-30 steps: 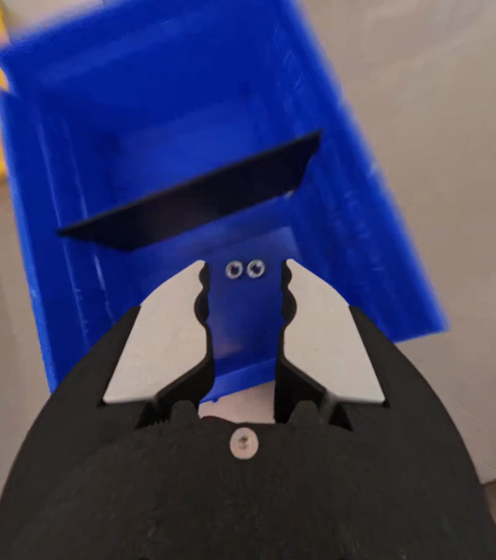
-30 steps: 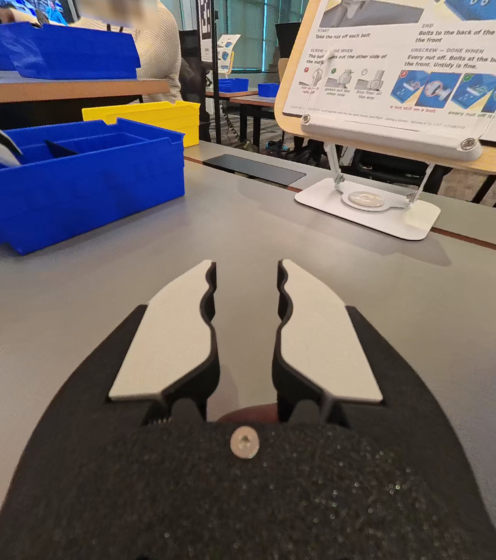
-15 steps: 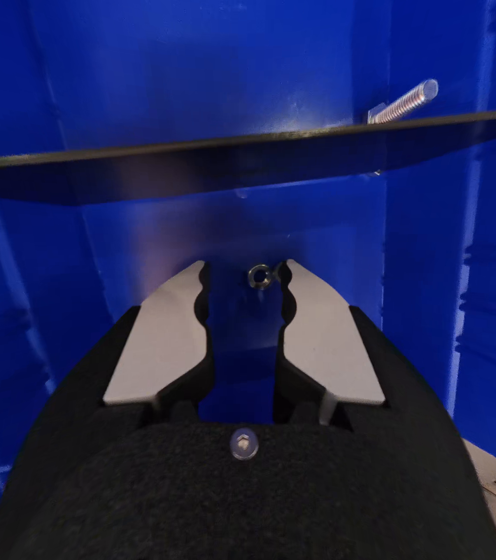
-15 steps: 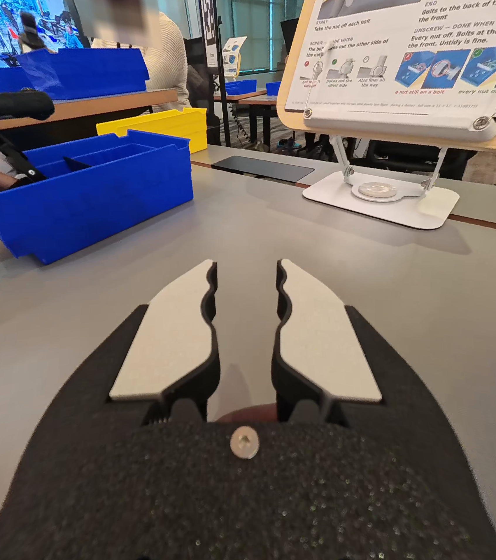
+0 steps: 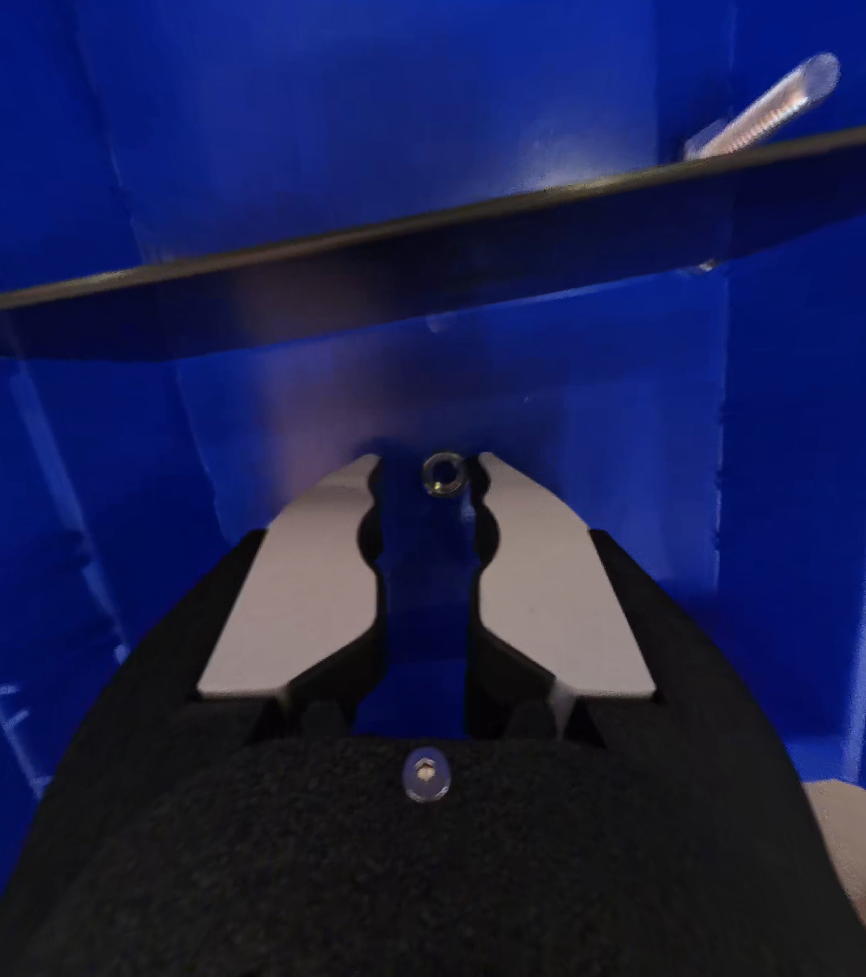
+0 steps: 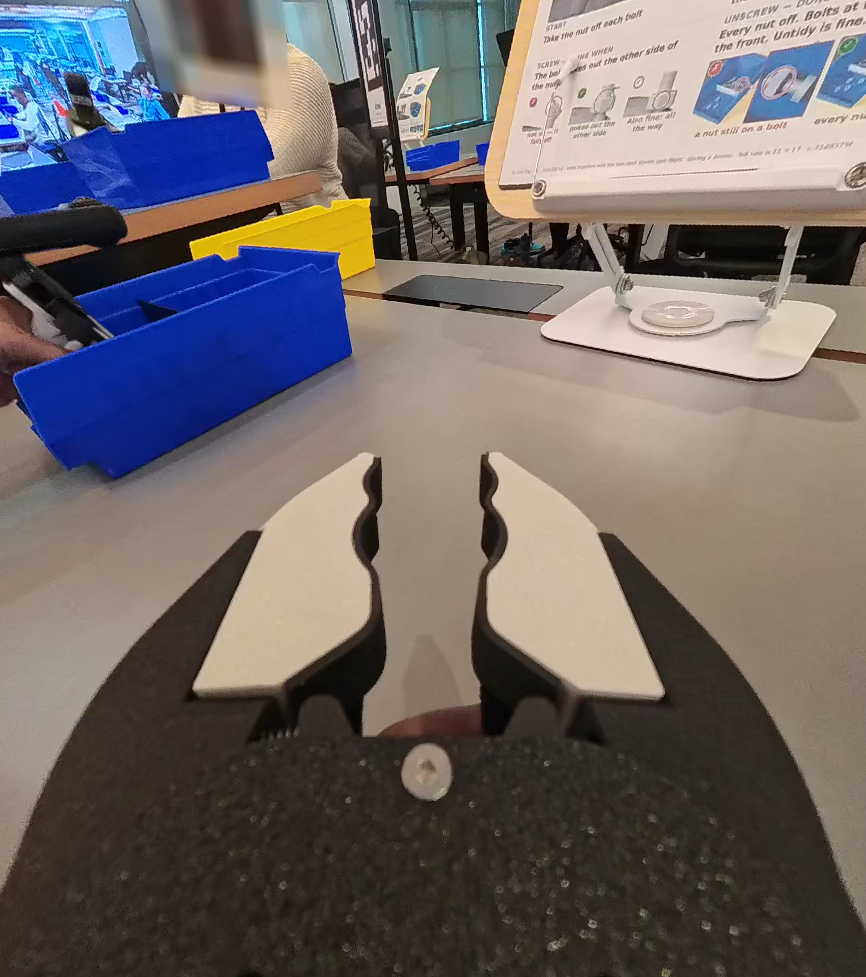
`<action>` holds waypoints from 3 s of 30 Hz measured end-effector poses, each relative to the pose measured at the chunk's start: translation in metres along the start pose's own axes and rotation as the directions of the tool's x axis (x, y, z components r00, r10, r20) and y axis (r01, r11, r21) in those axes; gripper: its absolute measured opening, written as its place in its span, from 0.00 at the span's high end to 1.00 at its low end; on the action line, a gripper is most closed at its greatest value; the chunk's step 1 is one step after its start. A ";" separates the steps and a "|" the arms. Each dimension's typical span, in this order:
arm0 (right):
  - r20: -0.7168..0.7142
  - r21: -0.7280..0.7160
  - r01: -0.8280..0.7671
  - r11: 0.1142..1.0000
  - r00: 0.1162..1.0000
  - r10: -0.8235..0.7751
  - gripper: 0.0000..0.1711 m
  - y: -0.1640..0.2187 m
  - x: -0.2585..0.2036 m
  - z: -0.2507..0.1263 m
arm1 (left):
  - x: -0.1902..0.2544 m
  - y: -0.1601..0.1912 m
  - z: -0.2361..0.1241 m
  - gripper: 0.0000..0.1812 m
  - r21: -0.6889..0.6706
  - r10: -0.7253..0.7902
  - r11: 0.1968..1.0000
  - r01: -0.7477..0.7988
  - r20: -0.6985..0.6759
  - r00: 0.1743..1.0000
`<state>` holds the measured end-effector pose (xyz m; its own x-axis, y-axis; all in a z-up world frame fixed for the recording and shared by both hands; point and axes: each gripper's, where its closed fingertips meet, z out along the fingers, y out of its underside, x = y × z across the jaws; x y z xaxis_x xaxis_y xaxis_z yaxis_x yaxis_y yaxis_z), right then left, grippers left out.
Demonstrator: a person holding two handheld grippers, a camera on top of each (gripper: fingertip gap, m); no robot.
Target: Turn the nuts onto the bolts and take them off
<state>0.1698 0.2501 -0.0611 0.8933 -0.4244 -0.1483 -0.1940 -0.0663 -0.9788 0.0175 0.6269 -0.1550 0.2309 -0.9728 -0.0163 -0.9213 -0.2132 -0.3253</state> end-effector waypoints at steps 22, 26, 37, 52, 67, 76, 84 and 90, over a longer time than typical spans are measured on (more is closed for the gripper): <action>-0.057 0.002 0.122 0.993 0.991 -0.122 0.81 -0.002 -0.001 0.000 | 0.126 -0.032 -0.161 0.90 0.719 0.194 0.677 -0.158 0.033 0.980; -0.066 -0.008 0.149 0.989 0.987 -0.149 0.81 -0.001 -0.002 0.002 | 0.168 -0.007 -0.148 0.91 0.781 0.174 0.623 -0.052 -0.074 0.982; -0.090 -0.004 0.144 0.990 0.986 -0.143 0.83 -0.001 0.003 -0.002 | 0.251 -0.058 -0.128 0.90 0.748 0.584 0.568 -0.344 -0.071 0.809; -0.117 -0.025 0.225 0.974 0.967 -0.227 0.84 0.001 0.000 -0.002 | 0.333 -0.113 0.004 0.90 0.290 0.925 0.268 -0.919 -0.343 0.161; -0.111 -0.033 0.221 0.975 0.968 -0.224 0.84 0.003 0.000 -0.001 | 0.341 -0.112 0.038 0.90 0.218 0.924 0.193 -0.957 -0.368 0.102; -0.109 -0.033 0.223 0.974 0.968 -0.225 0.84 0.003 0.000 -0.001 | 0.340 -0.132 -0.011 0.81 0.364 0.947 0.317 -0.876 -0.167 0.273; -0.114 -0.036 0.213 0.976 0.970 -0.216 0.83 0.003 0.001 0.000 | 0.296 -0.107 -0.131 0.81 0.895 0.573 0.411 -0.176 -0.103 0.813; -0.131 -0.047 0.209 0.977 0.968 -0.214 0.83 0.004 0.005 0.000 | 0.232 -0.053 -0.119 0.75 0.944 0.159 0.326 0.051 -0.108 0.981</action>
<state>0.1734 0.2475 -0.0659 0.8532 -0.5147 0.0842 -0.0217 -0.1964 -0.9803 0.0829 0.4014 -0.0293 0.0464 -0.9983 0.0346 0.0066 -0.0343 -0.9994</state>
